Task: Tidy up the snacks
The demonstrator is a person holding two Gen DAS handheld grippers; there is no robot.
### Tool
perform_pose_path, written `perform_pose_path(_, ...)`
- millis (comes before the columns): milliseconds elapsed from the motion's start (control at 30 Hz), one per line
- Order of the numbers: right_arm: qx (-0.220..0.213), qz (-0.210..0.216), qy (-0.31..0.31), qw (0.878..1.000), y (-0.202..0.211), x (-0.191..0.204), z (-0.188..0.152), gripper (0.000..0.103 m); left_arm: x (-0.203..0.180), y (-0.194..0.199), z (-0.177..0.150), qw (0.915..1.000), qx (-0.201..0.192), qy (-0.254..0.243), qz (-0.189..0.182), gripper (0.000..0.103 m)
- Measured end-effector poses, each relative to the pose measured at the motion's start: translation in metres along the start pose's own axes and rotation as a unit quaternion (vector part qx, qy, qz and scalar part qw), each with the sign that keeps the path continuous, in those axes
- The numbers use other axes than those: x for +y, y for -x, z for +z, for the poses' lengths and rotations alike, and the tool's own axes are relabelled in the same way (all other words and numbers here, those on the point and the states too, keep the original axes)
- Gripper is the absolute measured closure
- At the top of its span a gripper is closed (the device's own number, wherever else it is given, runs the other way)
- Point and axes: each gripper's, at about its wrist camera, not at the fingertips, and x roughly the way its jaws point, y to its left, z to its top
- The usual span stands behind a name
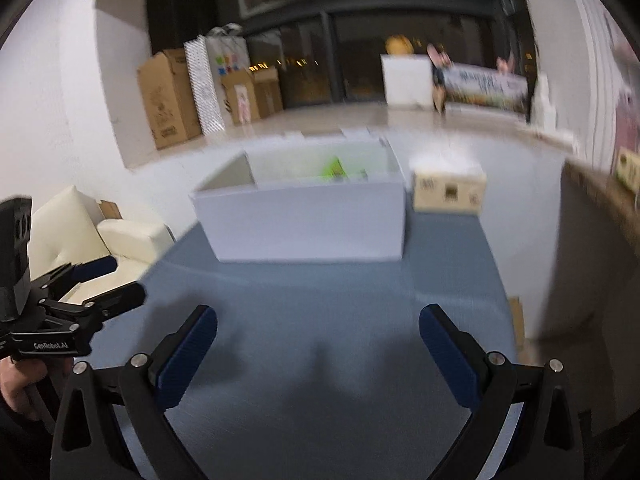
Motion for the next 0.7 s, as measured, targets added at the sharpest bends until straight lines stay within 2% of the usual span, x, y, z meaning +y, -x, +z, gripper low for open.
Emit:
perform_pose_path(67,-0.01,-0.001,0.001,1.0,0.01,0.01,0.007,0.0,-0.01,0.014,0.011,0.9998,-0.017,-0.003,0.011,0.0)
perform_pose_path(233,-0.014,0.01,-0.04,0.999,0.03,0.008,0.009,0.0,-0.016,0.042,0.018,0.9961,-0.044,0.012,0.076,0.0)
perform_pose_path(367,-0.008,-0.004,-0.061,0.998,0.037,0.007,0.006,0.0,-0.012,0.052,0.015,0.9974,-0.031,0.024,0.06,0.0)
perform_pose_path(700,-0.026,-0.018,-0.03,0.999,0.059,0.03,0.007,0.0,-0.024,0.074,0.01,0.998,-0.038,0.011,0.05,0.0)
